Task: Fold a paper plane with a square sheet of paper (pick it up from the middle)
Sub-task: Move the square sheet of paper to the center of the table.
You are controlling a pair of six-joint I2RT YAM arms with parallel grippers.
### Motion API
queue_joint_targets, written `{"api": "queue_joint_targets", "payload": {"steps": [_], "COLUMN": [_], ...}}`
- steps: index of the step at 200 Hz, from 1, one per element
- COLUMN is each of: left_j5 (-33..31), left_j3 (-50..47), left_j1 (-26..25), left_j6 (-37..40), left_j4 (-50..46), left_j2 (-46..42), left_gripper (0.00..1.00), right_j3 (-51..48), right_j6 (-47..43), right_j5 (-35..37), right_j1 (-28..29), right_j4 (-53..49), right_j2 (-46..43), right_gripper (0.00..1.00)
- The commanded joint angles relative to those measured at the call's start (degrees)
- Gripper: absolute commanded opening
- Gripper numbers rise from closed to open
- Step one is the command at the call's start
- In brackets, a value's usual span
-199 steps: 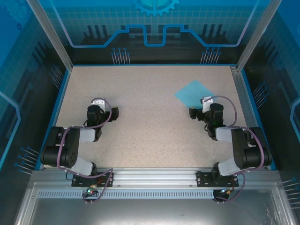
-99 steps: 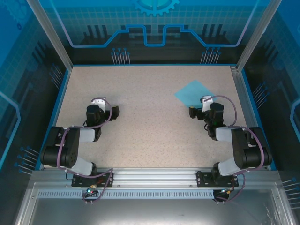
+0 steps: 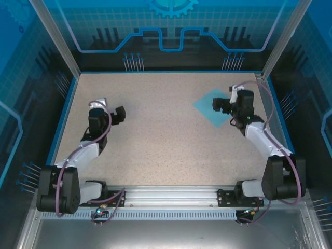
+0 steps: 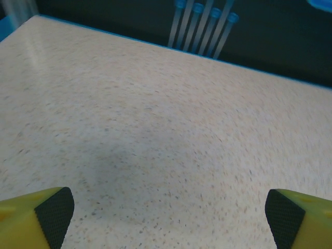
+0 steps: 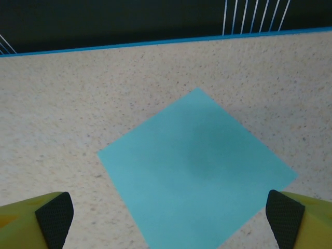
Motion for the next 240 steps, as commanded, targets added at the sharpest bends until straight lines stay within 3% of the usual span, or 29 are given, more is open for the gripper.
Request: {"api": "queue_joint_targets", "payload": {"steps": [1,11,23,54,109,189,220,240], "left_j5": [-4.9,-1.4,3.3,10.5,23.1,29.8,29.4,29.4], "left_j3": [6.6,7.8,8.1,4.4,2.7,1.2,1.3,1.4], "left_j1": [1.2,1.3,1.4,1.4,1.4,0.8,-1.1,-3.0], "left_j6": [-12.1,-13.5,-14.3,-19.1,-19.2,-19.8,-20.4,-21.2], "left_j4": [-15.9,-18.1,-18.7,-16.1,-15.6,-15.5,-15.0,-13.9], "left_j2": [-1.2,-1.3,-2.1,-7.4,-8.2,-7.8,-6.4,-4.5], "left_gripper": [0.99,0.99,0.99,0.99,0.99,0.99,0.99,0.99], "right_j3": [6.7,8.8,12.8,20.4,25.3,24.9,22.4,18.3], "right_j6": [7.0,7.7,9.6,15.3,19.3,23.1,27.3,34.5], "right_j5": [-11.7,-18.4,-19.3,-14.5,-10.1,-7.1,-9.9,-10.5], "right_j1": [-1.1,-0.6,0.8,2.7,4.4,6.1,9.7,13.8], "right_j4": [-18.5,-18.4,-21.1,-26.6,-30.1,-33.1,-32.0,-29.2], "right_j2": [5.9,8.9,13.0,22.1,31.2,35.9,35.7,33.9], "right_gripper": [0.99,0.99,0.99,0.96,0.96,0.93,0.93,0.94]}}
